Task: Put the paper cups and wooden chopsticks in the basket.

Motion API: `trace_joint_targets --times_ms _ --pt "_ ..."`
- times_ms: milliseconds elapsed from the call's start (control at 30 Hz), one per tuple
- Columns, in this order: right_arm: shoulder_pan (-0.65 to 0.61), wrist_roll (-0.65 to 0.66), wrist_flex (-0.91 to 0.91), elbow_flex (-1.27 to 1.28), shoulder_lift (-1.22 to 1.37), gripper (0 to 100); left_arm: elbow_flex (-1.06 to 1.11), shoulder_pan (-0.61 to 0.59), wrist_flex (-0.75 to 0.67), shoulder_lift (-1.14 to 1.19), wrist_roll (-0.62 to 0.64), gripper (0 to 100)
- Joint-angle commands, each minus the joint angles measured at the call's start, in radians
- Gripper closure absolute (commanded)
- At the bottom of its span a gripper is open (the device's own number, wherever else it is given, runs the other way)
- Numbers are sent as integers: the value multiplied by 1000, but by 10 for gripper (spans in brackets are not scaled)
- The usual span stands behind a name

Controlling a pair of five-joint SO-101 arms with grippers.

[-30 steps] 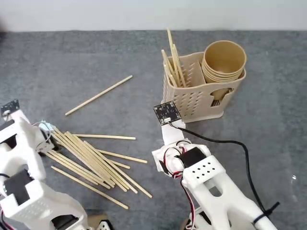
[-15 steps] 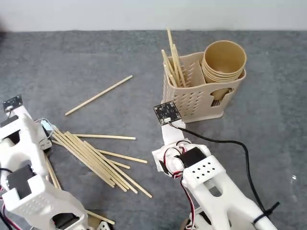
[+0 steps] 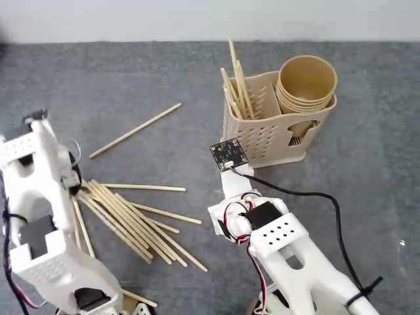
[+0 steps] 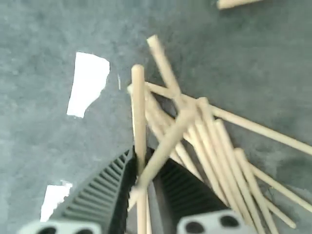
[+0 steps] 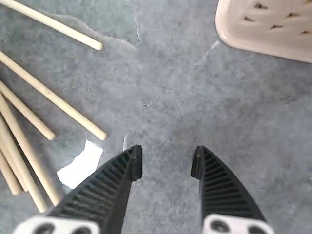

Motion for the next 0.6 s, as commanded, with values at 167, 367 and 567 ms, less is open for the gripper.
trace_joint_targets --times_ms 167,367,567 --pt "16 0 16 -6 -33 816 -372 124 187 -14 77 988" --pt "16 2 18 -6 -33 816 -552 249 190 -14 161 988" --pt "16 2 18 -3 -33 816 -763 358 190 -12 201 988"
